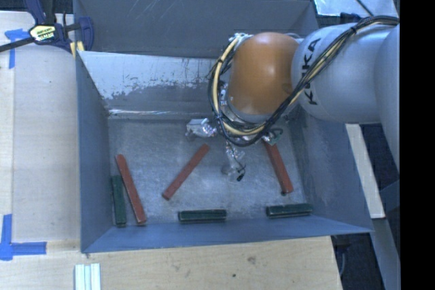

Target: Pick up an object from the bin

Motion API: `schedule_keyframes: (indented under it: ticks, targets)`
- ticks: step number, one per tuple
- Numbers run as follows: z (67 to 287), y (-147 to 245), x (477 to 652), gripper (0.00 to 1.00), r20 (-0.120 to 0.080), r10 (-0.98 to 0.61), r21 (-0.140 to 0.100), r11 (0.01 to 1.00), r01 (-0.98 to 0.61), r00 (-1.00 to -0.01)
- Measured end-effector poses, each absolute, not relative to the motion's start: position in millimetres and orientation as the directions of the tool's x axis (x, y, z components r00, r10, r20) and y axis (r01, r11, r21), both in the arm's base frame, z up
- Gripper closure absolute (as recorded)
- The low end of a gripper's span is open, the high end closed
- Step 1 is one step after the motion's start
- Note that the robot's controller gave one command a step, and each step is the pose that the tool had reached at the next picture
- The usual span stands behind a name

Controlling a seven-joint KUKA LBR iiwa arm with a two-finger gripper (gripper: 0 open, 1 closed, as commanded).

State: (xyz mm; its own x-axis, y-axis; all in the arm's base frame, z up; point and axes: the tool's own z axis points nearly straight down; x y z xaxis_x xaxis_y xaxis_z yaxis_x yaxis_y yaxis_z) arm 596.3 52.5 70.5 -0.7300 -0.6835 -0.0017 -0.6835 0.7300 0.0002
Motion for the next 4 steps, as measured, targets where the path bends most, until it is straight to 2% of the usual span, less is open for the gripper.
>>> schedule_keyframes:
  ticks: [1, 2, 3, 4]
  targets:
    - [71, 53, 596.8, 1.0, -0.003, -0.683, 0.0, 0.73, -0.683, -0.73]
    - [251, 84, 604.9, 1.0, -0.01, -0.826, -0.008, 0.564, -0.826, -0.564]
    - [155, 113, 590.3, 1.0, 0.002, -0.634, 0.003, 0.773, -0.634, -0.773]
    - [158, 113, 591.7, 0.0, -0.002, -0.633, 0.0, 0.774, -0.633, -0.774]
